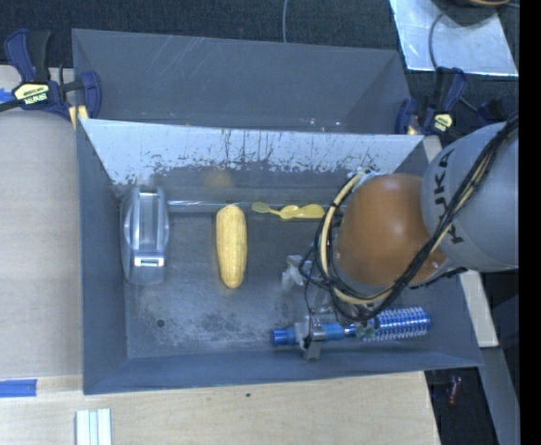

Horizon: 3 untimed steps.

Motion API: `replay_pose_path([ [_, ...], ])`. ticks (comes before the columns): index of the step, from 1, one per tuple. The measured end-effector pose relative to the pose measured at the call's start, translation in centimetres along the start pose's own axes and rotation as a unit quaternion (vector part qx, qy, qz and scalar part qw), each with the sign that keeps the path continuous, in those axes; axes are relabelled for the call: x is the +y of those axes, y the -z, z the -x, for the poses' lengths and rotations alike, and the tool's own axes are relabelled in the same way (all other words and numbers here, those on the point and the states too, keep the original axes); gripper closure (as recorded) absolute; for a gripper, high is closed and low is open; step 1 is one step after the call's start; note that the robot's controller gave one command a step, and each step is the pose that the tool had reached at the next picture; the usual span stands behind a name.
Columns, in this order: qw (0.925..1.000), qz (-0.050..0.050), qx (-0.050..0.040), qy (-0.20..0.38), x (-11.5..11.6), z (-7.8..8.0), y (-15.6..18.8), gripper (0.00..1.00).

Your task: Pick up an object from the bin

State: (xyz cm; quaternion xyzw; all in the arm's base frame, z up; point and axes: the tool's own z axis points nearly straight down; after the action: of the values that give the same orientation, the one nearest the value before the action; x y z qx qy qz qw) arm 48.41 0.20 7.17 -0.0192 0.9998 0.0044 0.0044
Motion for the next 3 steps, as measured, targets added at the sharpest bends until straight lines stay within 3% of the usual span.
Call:
replay_pose_path([
  [1, 0.9989, 0.007, -0.0032, -0.046, -4.8, 1.4, 0.2, 0.00],
  [2, 0.9999, 0.007, -0.0048, -0.010, -9.4, 2.1, 0.3, 0.00],
  [3, 1.0000, 0.007, -0.0060, 0.000, -12.0, 0.5, 0.0, 0.00],
])
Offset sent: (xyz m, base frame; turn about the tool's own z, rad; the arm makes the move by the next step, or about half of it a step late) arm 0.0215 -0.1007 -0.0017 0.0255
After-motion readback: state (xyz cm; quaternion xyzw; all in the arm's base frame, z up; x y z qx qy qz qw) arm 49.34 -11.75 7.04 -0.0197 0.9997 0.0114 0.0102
